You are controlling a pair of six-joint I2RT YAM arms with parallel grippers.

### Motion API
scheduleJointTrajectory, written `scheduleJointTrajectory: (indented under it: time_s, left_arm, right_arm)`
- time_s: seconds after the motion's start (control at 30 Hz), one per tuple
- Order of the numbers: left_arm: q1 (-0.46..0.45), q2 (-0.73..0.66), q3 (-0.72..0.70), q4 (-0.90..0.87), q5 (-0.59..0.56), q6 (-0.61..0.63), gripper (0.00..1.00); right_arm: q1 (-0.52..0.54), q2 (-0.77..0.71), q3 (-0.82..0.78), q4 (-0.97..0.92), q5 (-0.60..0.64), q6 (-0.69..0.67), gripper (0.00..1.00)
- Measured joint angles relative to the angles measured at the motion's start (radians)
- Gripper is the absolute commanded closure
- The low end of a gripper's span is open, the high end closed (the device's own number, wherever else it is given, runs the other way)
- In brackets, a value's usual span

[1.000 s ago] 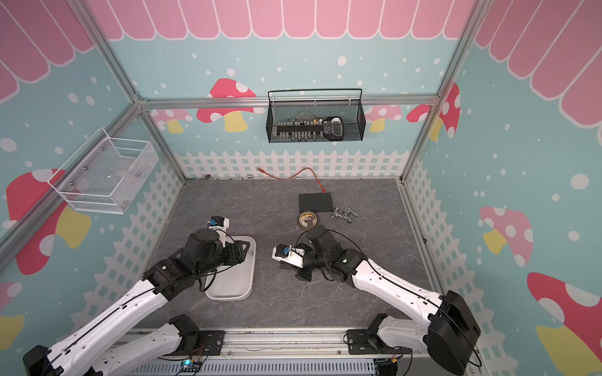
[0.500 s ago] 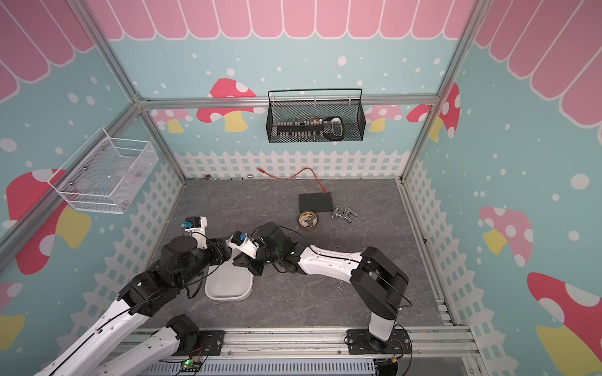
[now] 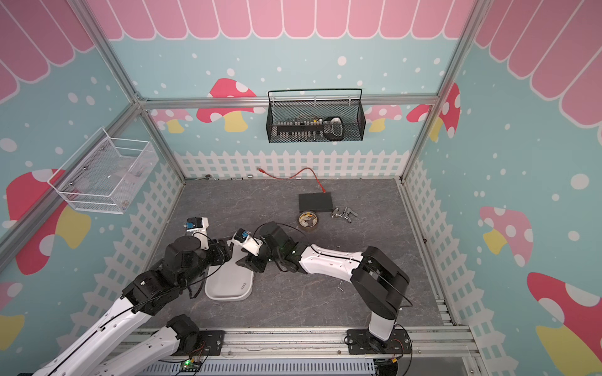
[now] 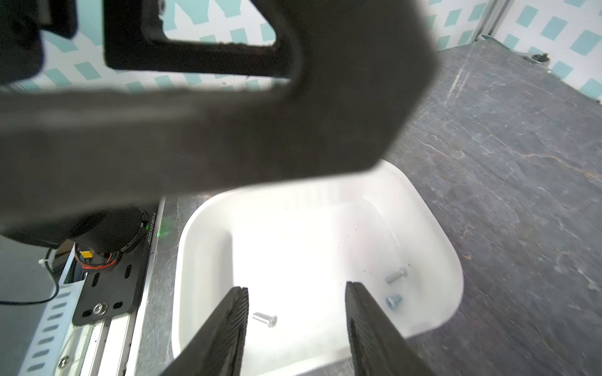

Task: Put the screws on the desktop into the storage box
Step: Place the screw in the storage box, then pick up the screw from the center of the board.

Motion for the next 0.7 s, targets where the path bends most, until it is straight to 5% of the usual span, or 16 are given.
scheduleJointTrajectory:
  time_s: [0.3,0.7]
  left_arm:
    - [0.003,0.094,0.006,0.01,0.041,0.029,0.28]
    - [0.029,0.209,0.039,0.006,0.043,0.117,0.3]
  right_arm:
    - [-0.224,-0.439,-0.199,-0.24,0.244,0.21,0.46]
    - [-0.277,-0.502,-0.431,-0.672,0.395,0.525,0.45]
